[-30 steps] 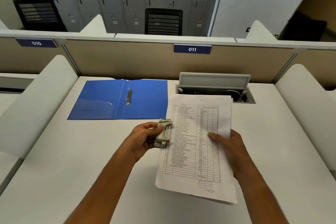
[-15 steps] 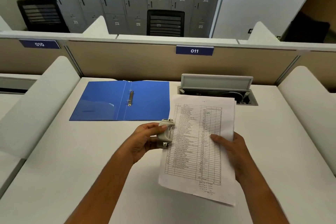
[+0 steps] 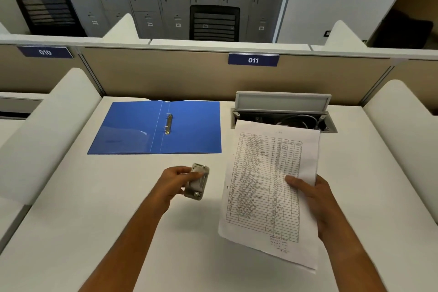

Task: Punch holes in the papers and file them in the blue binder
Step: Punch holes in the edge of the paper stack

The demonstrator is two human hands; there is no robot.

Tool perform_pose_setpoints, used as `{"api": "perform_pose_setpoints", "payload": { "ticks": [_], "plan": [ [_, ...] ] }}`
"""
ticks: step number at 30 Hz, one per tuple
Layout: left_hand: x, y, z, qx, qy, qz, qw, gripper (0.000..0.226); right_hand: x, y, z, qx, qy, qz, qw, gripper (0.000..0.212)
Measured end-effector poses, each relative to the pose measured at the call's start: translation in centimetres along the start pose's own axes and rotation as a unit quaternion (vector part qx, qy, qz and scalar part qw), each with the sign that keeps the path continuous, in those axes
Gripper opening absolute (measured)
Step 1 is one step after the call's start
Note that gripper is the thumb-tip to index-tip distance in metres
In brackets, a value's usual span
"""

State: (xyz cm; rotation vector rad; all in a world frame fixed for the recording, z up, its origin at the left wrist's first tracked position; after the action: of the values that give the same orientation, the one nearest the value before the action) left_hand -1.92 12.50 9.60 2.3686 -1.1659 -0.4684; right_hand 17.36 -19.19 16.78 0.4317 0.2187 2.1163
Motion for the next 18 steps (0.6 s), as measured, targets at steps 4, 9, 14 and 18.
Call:
{"api": "perform_pose_setpoints", "payload": {
  "ticks": [4, 9, 14, 18],
  "plan": [
    [-0.6, -2.4, 4.8, -0.064, -0.043, -0.029, 0.997, 0.055, -0.6, -0.7, -1.9, 0.021, -0.007, 0.000, 1.000, 0.027],
    [-1.0, -3.3, 8.2, -0.081, -0.094, -0.076, 0.989, 0.050, -1.6, -2.7, -7.2, 0.058, 0.017, -0.004, 0.998, 0.033],
    [-1.9, -3.3, 9.8, -0.067, -0.157, -0.115, 0.979, 0.029, -2.2, -4.4, -12.1, 0.079, 0.079, -0.013, 0.994, 0.031],
    [-2.3, -3.1, 9.8, -0.069, -0.180, -0.139, 0.971, 0.023, -3.4, -5.0, -13.6, 0.083, 0.132, -0.017, 0.988, 0.029]
  ]
}}
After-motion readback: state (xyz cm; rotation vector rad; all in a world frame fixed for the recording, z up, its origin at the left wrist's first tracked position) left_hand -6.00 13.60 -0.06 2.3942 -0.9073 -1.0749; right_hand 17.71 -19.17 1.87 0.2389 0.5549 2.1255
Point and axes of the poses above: each hand's wrist, its own y-axis away from the middle knuckle, its own x-axis out of the palm, z = x × y, the point moved 3 cm from there along -y, towards the middle knuckle, and after that the axes turned 4 degrees about z, right-handed, at the moved point
